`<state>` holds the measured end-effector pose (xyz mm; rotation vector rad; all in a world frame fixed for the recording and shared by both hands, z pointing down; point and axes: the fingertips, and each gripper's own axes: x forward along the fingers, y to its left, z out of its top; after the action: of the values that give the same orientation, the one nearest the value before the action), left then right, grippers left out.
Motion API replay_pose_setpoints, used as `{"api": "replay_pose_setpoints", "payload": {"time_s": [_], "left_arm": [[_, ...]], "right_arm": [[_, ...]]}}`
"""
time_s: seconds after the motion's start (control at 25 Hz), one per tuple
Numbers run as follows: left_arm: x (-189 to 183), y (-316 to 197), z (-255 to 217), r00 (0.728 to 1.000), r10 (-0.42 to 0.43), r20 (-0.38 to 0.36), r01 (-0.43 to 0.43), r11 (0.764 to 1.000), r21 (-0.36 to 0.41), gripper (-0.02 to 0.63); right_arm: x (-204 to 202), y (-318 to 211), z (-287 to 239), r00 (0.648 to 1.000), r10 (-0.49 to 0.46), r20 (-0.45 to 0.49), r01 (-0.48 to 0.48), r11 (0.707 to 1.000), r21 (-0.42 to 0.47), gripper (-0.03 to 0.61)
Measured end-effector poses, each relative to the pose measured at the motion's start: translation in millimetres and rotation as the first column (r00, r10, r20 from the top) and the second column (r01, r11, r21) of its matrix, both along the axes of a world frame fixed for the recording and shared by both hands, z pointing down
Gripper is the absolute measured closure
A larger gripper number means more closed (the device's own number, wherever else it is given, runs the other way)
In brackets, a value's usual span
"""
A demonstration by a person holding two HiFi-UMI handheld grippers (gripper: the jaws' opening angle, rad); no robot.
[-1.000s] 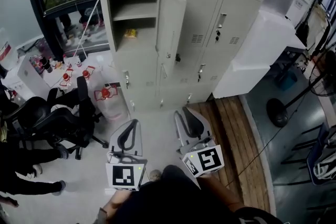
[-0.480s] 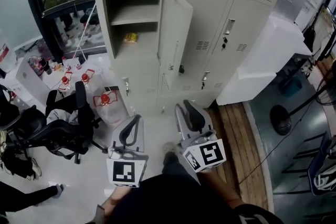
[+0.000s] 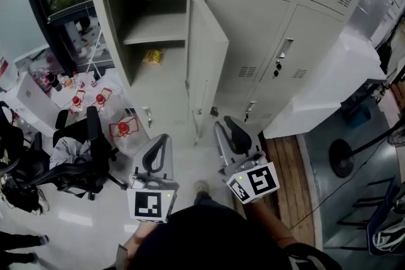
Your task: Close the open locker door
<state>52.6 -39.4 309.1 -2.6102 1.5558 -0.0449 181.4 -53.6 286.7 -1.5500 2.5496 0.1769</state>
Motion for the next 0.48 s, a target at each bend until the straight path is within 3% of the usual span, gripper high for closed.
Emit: {"api": "replay_pose_setpoints", "payload": {"time_s": [0.2, 0.48], "left_arm": [[12.2, -33.7, -0.3, 0.999, -0.047, -0.006, 0.047, 0.999, -0.007, 0.612], [19.0, -69.8, 1.6, 0.992, -0.122, -0.009, 0.122, 0.993, 0.001, 0.612]], "right_arm": [[6.0, -33.9, 1.2, 0.989, -0.148, 0.031, 0.148, 0.989, -0.013, 0.486], [1.4, -56.1, 6.0, 0.936, -0.353, 0.007, 0.353, 0.935, -0.030, 0.482]]}}
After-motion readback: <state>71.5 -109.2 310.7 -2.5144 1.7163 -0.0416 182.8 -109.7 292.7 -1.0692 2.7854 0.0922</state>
